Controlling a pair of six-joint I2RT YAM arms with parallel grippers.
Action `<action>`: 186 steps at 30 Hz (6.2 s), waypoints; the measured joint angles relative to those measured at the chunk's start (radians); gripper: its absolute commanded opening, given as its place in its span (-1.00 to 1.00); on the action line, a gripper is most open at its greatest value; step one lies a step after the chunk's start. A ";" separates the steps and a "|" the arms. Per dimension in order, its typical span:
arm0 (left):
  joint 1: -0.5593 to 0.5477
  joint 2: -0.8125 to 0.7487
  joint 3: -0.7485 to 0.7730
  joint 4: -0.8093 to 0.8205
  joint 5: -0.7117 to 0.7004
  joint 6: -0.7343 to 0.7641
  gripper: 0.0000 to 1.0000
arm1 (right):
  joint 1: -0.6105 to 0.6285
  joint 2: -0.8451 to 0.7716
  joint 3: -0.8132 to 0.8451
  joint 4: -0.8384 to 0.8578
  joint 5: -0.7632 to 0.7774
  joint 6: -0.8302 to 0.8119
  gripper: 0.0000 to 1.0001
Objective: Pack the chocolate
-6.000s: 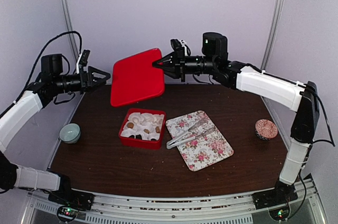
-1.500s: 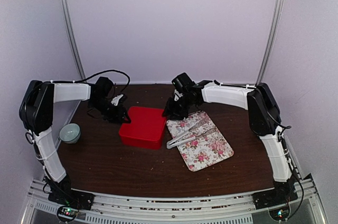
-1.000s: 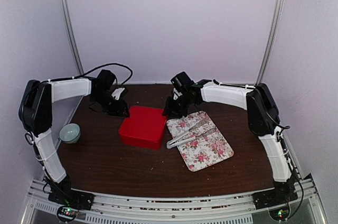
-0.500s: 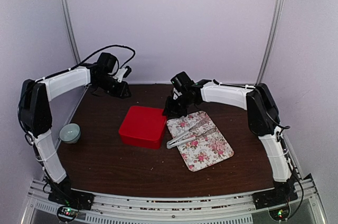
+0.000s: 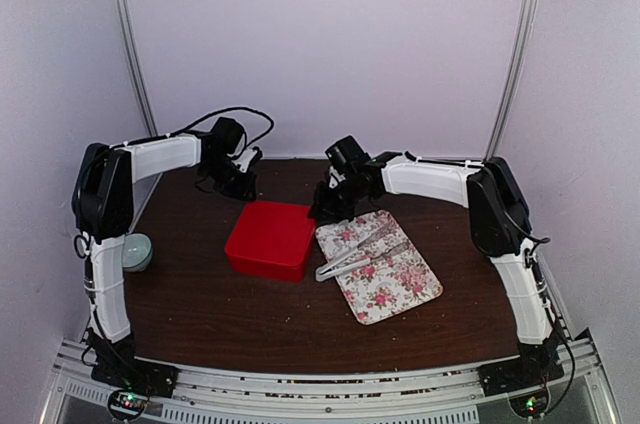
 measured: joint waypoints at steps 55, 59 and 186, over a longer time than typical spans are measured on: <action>-0.218 -0.037 0.097 0.080 0.076 -0.068 -0.87 | -0.038 -0.040 -0.111 0.126 -0.083 0.090 -0.97; -0.233 0.016 0.072 0.082 0.080 -0.069 -0.89 | -0.041 -0.042 -0.110 0.127 -0.071 0.092 -0.98; -0.038 -0.734 -0.987 0.292 0.296 -0.333 0.39 | -0.027 0.232 0.311 0.055 -0.109 -0.063 0.51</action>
